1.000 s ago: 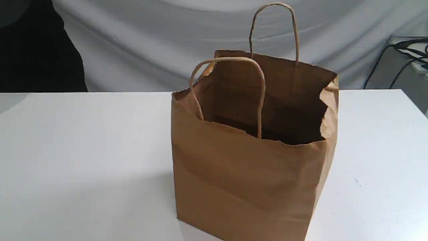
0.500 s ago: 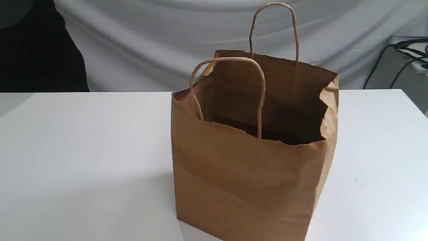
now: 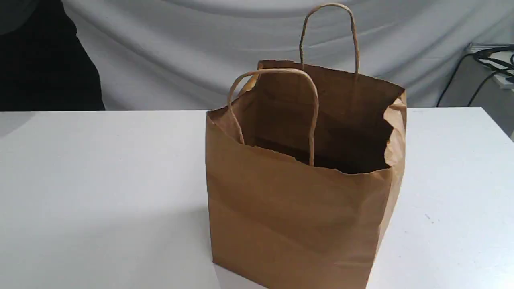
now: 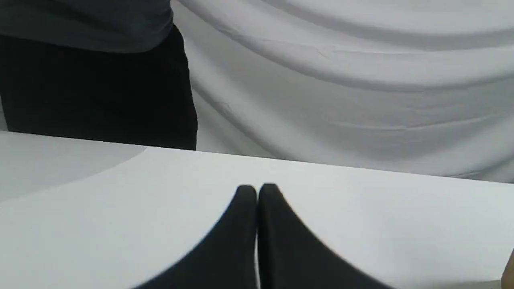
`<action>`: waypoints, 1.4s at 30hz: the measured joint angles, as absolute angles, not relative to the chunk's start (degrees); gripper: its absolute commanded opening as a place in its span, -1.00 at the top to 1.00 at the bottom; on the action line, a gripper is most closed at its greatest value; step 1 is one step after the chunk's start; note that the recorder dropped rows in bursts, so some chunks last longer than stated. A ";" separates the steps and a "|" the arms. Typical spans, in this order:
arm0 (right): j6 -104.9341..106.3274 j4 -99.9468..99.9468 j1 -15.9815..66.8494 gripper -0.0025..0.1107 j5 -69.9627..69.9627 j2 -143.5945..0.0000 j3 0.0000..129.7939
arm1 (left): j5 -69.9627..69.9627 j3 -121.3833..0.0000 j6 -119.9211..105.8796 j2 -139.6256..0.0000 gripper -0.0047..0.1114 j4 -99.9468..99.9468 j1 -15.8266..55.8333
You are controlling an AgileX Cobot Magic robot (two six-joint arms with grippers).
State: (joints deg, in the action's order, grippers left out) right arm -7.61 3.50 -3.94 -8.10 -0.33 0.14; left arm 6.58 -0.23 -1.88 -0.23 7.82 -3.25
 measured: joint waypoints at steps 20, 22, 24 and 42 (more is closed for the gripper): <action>-7.61 3.50 -3.94 0.96 -8.10 -0.33 0.14 | 6.58 -0.23 3.62 -0.24 0.92 2.62 -3.25; -7.61 3.50 -3.94 0.96 -8.10 -0.33 0.14 | 6.58 -0.23 3.74 -0.24 0.92 2.62 -3.25; -7.61 3.50 -3.94 0.96 -8.10 -0.33 0.14 | 6.58 -0.23 3.74 -0.24 0.92 2.62 -3.25; -7.61 3.50 -3.94 0.96 -8.10 -0.33 0.14 | 6.58 -0.23 3.84 -0.24 0.92 2.62 -3.25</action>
